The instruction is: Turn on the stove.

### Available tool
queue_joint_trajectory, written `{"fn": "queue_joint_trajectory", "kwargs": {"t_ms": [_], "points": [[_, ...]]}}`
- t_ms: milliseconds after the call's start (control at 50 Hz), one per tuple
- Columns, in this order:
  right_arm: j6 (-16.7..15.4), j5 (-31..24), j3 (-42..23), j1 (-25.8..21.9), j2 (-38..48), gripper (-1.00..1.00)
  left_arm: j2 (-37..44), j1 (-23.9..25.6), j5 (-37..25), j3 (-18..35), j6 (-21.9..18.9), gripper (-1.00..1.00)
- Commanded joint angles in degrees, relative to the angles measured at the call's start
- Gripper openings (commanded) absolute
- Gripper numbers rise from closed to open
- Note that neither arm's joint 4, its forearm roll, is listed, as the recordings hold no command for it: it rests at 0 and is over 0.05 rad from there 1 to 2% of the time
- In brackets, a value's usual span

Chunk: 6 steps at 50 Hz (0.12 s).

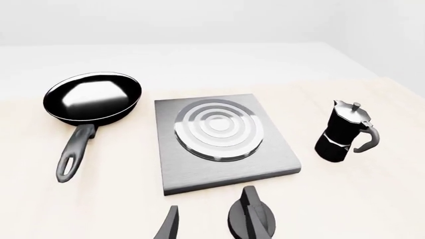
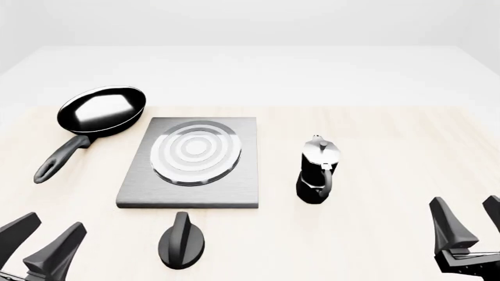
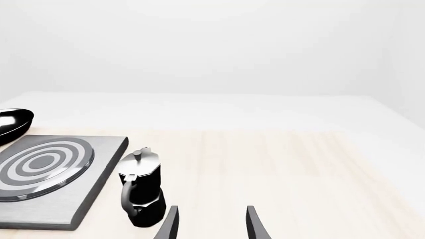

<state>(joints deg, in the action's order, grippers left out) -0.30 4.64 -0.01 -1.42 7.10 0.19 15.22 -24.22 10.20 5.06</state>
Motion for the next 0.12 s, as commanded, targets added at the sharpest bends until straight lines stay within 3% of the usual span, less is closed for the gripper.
{"fn": "queue_joint_trajectory", "kwargs": {"t_ms": [20,120], "points": [[-0.1,0.6,0.0,-0.2,0.8,1.00,-0.2,-2.6,-2.8,1.8,-1.1,1.00],[0.0,-0.2,0.0,-0.2,-0.1,1.00,-0.2,-5.1,-3.4,2.6,-2.1,1.00]]}}
